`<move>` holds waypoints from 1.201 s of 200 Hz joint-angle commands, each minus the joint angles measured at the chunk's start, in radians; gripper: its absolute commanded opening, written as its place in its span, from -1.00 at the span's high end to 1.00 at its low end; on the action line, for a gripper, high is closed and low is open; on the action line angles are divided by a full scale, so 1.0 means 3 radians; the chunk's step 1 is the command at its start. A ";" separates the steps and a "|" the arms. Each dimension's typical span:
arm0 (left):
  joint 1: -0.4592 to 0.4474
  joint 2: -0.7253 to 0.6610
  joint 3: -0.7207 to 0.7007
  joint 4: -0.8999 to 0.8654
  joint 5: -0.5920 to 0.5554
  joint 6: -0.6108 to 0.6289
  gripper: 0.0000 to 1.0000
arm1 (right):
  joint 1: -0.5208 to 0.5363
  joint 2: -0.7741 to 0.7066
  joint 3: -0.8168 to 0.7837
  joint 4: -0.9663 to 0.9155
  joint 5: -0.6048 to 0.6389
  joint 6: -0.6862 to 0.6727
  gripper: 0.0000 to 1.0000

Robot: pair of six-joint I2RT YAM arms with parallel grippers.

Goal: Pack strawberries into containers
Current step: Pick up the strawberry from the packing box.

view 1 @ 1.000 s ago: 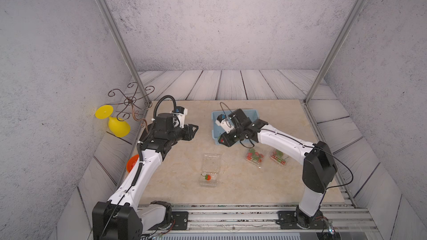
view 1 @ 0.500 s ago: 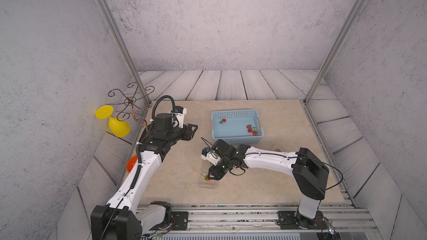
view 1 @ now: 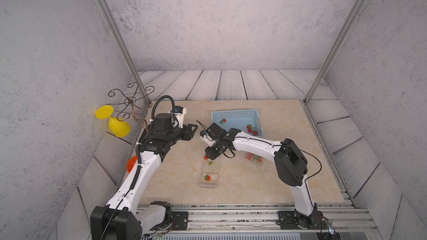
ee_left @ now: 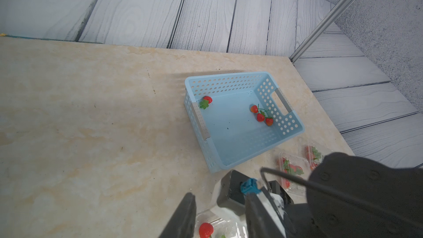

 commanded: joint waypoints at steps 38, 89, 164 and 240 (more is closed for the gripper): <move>0.0019 -0.0003 -0.0008 -0.0009 -0.0015 0.0028 0.20 | 0.0024 0.0261 0.0085 -0.0255 -0.0174 -0.0188 0.18; 0.0019 0.0013 -0.0002 -0.0015 -0.0024 0.0035 0.20 | 0.0029 0.0396 0.0188 -0.0258 -0.0227 -0.0213 0.19; 0.0035 0.0025 0.0005 -0.0014 -0.0011 0.0035 0.20 | 0.0029 0.0617 0.0389 -0.0316 -0.0168 -0.0264 0.23; 0.0050 0.0023 0.0005 -0.0016 -0.0005 0.0034 0.20 | 0.0067 0.0573 0.0397 -0.0388 -0.0093 -0.0284 0.38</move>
